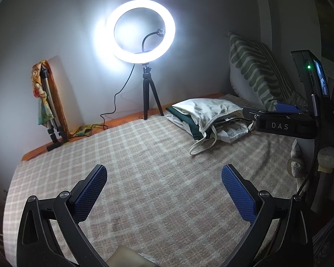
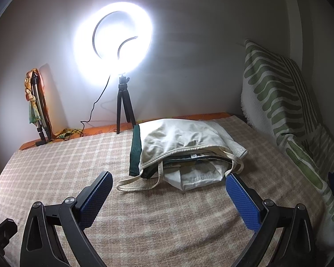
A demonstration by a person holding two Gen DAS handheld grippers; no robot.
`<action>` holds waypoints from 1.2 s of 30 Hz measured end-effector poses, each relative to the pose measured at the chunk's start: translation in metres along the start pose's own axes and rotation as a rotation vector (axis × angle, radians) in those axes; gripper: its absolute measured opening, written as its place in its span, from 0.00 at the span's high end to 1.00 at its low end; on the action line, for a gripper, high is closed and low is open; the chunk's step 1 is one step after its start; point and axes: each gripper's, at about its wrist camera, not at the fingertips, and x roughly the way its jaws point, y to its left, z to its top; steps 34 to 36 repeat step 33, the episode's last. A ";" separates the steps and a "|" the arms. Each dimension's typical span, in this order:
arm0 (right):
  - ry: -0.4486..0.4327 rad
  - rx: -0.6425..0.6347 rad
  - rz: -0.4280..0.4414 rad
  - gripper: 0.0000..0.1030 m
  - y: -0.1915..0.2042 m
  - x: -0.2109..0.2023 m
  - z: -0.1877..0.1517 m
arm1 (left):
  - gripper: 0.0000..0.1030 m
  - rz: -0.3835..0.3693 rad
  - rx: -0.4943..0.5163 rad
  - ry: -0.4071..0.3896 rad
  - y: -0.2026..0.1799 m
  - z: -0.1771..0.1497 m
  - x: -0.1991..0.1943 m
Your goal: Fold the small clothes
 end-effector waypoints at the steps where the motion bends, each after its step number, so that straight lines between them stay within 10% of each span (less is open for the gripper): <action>1: 0.000 0.000 0.001 0.00 0.000 0.000 0.000 | 0.01 0.000 0.000 -0.001 0.000 0.000 0.000; 36: 0.020 -0.010 0.002 0.00 0.004 0.011 -0.003 | 0.01 0.046 -0.001 0.017 0.006 -0.004 -0.002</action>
